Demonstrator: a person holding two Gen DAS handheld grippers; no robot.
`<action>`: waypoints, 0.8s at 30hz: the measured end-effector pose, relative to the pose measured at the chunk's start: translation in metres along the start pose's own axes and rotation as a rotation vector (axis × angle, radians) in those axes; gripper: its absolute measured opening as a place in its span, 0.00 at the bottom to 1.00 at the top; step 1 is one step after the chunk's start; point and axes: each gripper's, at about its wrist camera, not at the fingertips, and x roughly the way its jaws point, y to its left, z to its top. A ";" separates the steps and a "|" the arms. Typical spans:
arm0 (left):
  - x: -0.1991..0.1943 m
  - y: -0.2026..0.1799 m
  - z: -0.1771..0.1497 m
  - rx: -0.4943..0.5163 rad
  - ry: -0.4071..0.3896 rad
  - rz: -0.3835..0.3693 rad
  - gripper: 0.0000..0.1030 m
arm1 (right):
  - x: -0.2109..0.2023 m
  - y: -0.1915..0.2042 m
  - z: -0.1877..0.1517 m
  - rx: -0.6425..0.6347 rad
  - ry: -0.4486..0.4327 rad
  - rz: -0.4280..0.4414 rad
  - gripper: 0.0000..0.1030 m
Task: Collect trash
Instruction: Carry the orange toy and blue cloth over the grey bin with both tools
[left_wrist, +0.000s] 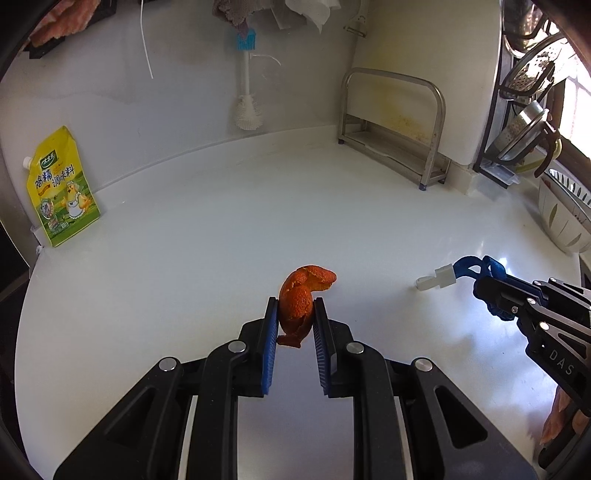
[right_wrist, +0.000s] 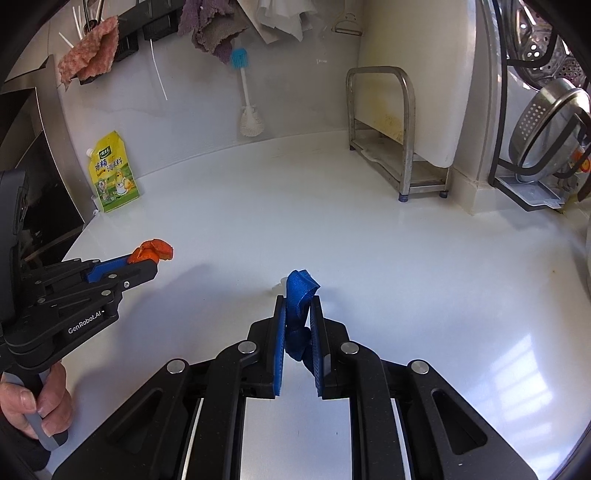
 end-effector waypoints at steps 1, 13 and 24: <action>-0.005 -0.003 -0.002 0.000 -0.004 -0.009 0.18 | -0.006 0.000 -0.003 0.008 -0.006 -0.001 0.12; -0.087 -0.017 -0.064 0.003 -0.062 -0.021 0.18 | -0.091 0.015 -0.079 0.127 -0.054 -0.019 0.12; -0.164 -0.037 -0.144 -0.012 -0.029 -0.085 0.18 | -0.182 0.061 -0.167 0.172 -0.092 -0.065 0.12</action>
